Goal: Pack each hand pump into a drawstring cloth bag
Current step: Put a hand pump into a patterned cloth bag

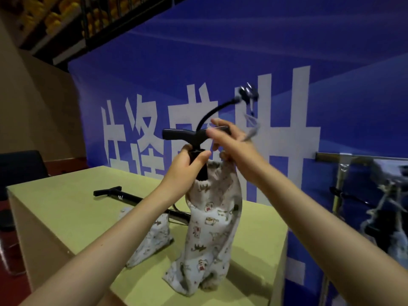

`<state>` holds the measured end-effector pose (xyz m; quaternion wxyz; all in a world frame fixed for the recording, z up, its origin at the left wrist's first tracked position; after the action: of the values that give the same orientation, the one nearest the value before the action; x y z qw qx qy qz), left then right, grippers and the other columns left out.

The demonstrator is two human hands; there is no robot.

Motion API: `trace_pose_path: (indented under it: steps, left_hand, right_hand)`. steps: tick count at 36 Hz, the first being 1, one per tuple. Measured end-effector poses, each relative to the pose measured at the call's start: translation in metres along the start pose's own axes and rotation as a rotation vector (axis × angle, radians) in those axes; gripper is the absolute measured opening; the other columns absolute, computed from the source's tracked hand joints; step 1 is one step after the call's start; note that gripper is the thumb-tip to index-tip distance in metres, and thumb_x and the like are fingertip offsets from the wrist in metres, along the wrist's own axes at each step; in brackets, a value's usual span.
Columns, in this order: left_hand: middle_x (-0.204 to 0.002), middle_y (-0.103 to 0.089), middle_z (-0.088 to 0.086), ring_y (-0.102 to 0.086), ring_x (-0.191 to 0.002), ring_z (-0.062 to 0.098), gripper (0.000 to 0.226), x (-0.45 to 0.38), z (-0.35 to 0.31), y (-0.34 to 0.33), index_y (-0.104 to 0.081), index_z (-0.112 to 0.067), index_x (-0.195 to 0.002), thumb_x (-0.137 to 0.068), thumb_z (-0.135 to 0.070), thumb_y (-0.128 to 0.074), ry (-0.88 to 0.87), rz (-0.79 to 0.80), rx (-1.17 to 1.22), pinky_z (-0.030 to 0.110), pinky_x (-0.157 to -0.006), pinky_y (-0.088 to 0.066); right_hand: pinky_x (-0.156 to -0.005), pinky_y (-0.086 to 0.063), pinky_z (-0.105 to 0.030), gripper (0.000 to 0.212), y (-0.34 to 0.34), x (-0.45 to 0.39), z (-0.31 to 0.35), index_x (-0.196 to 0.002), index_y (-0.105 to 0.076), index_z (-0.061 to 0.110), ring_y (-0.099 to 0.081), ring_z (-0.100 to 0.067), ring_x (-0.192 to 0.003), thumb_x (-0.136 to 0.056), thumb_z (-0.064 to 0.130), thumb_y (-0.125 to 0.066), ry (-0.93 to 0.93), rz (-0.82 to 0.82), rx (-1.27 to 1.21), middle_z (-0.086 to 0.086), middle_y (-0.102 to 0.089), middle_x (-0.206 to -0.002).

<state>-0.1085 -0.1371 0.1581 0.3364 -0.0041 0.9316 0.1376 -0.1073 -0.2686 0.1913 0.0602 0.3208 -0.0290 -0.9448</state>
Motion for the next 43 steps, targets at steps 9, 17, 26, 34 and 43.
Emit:
trace_pose_path:
  steps: [9, 17, 26, 34, 43]
  left_hand:
    - [-0.088, -0.066, -0.006, -0.061, -0.092, 0.01, 0.022, 0.004, -0.006, 0.013, -0.064, -0.017, -0.097, -0.1, -0.027, -0.044, 0.094, -0.113, 0.475, 0.03, -0.085, -0.044]
    - [-0.113, -0.066, -0.001, -0.062, -0.102, 0.005, 0.033, -0.014, -0.026, 0.057, -0.062, -0.021, -0.125, -0.103, -0.013, -0.038, -0.038, -0.247, 0.602, 0.021, -0.084, -0.051]
    - [-0.11, -0.057, -0.001, -0.059, -0.071, 0.004, 0.03, -0.01, -0.048, 0.059, -0.065, -0.027, -0.117, -0.099, -0.01, -0.049, -0.224, -0.057, 0.023, 0.018, -0.059, -0.053]
    - [-0.102, -0.066, -0.001, -0.06, -0.073, 0.006, 0.026, -0.012, -0.046, 0.044, -0.064, -0.036, -0.116, -0.1, -0.024, -0.048, -0.066, 0.077, 0.07, 0.019, -0.063, -0.054]
    - [-0.092, -0.069, -0.002, -0.067, -0.081, 0.013, 0.024, -0.015, -0.063, 0.03, -0.067, -0.027, -0.111, -0.1, -0.018, -0.048, -0.143, 0.08, 0.027, 0.025, -0.07, -0.056]
  right_hand:
    - [-0.047, -0.04, -0.016, 0.006, 0.012, 0.002, 0.016, -0.087, -0.062, 0.018, -0.049, -0.01, -0.056, -0.091, 0.02, -0.066, 0.152, -0.133, 0.019, -0.004, -0.056, -0.071]
    - [-0.047, -0.036, -0.019, 0.005, 0.024, -0.001, 0.02, -0.088, -0.062, 0.02, -0.042, -0.004, -0.049, -0.092, 0.022, -0.064, 0.174, -0.116, 0.054, 0.0, -0.051, -0.071]
    - [-0.048, -0.038, -0.021, 0.009, 0.028, 0.007, 0.023, -0.086, -0.057, 0.019, -0.045, -0.005, -0.047, -0.092, 0.017, -0.063, 0.244, -0.208, -0.014, 0.006, -0.051, -0.061]
    - [-0.044, -0.037, -0.014, 0.008, 0.026, 0.014, 0.021, -0.092, -0.053, 0.013, -0.046, -0.003, -0.046, -0.093, 0.011, -0.061, 0.229, -0.191, -0.169, 0.003, -0.053, -0.068]
    - [-0.043, -0.033, -0.014, 0.007, 0.016, 0.011, 0.015, -0.093, -0.05, 0.012, -0.042, -0.004, -0.049, -0.096, 0.012, -0.057, 0.116, -0.008, -0.185, 0.0, -0.049, -0.07]
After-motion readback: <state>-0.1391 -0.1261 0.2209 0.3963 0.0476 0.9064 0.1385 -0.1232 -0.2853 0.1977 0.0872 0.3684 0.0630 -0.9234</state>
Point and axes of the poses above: each hand's wrist, its own x-axis away from the middle knuckle, its own y-axis out of the back of the hand, z = x × y, the point moved 5 cm from there along -x, towards the middle knuckle
